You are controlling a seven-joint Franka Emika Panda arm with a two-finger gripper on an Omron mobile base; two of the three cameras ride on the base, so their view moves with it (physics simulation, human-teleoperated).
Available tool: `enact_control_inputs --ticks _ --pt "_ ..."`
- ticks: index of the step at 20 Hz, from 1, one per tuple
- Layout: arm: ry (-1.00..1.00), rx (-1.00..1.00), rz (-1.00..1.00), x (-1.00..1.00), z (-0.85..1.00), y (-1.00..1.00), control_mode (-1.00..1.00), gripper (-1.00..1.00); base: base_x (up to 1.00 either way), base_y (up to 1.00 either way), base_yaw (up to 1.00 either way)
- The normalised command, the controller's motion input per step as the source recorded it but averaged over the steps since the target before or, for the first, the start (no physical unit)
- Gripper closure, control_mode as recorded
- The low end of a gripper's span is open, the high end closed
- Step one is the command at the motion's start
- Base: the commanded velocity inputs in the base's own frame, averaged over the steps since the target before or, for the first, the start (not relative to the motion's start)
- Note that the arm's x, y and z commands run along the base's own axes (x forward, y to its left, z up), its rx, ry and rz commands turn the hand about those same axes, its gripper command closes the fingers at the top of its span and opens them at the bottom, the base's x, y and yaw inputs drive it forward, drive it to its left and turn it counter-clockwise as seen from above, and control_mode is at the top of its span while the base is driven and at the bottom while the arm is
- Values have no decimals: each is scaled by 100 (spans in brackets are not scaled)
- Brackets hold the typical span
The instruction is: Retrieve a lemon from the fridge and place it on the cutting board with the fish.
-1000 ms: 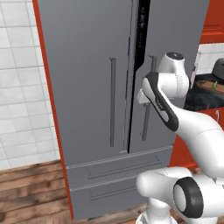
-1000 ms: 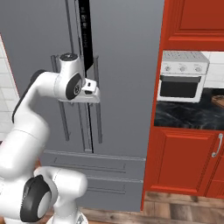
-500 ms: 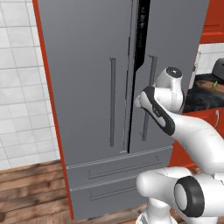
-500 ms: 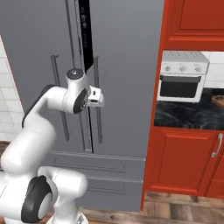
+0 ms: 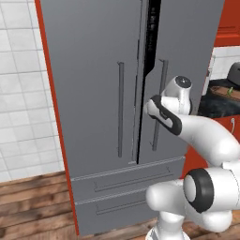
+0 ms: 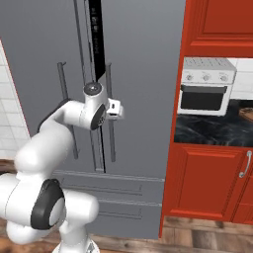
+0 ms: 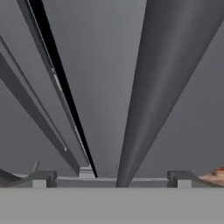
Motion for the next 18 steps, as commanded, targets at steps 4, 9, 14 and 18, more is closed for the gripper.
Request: enact_control_inputs --ticks 4,9,14,18 --pt "4 -1 -1 25 0 -4 -100 -100 0 0 0" --pt "0 0 0 24 -6 -1 -100 -100 0 0 0" --pt "-4 0 0 36 -21 -5 -100 -100 0 0 0" --pt "-13 -1 0 29 -30 -8 -100 -100 0 0 0"
